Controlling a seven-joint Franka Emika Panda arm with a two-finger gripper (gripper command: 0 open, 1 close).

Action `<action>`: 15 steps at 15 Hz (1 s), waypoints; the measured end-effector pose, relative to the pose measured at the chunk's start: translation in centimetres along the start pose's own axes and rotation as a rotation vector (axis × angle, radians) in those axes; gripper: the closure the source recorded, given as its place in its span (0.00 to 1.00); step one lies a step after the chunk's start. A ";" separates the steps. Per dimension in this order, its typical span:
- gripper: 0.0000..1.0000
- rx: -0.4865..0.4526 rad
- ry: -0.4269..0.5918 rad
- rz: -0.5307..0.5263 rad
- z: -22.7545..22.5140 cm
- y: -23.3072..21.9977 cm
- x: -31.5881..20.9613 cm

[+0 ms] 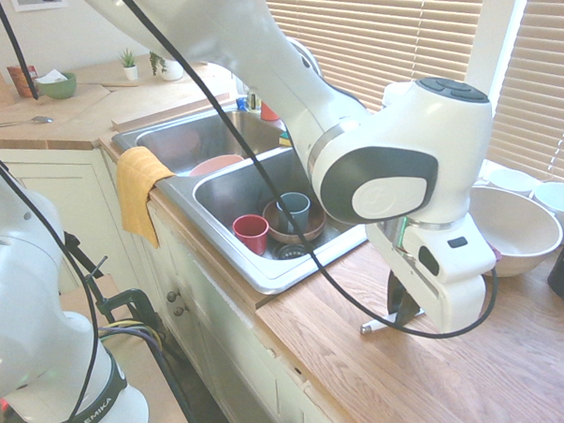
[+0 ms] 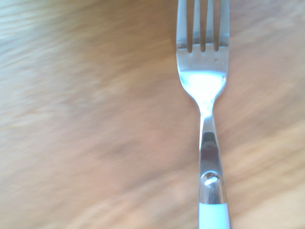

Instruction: Put the fork into the sink

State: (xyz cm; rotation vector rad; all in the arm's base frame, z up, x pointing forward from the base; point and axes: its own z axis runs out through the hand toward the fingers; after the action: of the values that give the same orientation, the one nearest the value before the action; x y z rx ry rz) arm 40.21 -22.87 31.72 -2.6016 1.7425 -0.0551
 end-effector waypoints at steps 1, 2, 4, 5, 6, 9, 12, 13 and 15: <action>1.00 0.006 0.000 0.002 -0.6 0.6 0.2; 1.00 0.019 0.003 -0.001 -1.8 0.9 0.0; 1.00 0.057 0.020 -0.033 -5.5 0.6 -1.5; 1.00 0.074 0.030 -0.063 -7.6 0.0 -2.8; 1.00 0.089 0.039 -0.099 -9.6 -0.9 -4.5; 1.00 0.116 0.066 -0.217 -12.4 -5.3 -10.5; 1.00 0.098 0.070 -0.314 -11.5 -9.7 -15.7; 1.00 0.094 0.070 -0.341 -11.1 -11.2 -17.2; 1.00 0.086 0.065 -0.384 -9.9 -13.9 -20.1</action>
State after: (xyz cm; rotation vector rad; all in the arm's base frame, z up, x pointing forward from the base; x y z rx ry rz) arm 45.02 1.12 41.57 -2.8546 1.1988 -0.2140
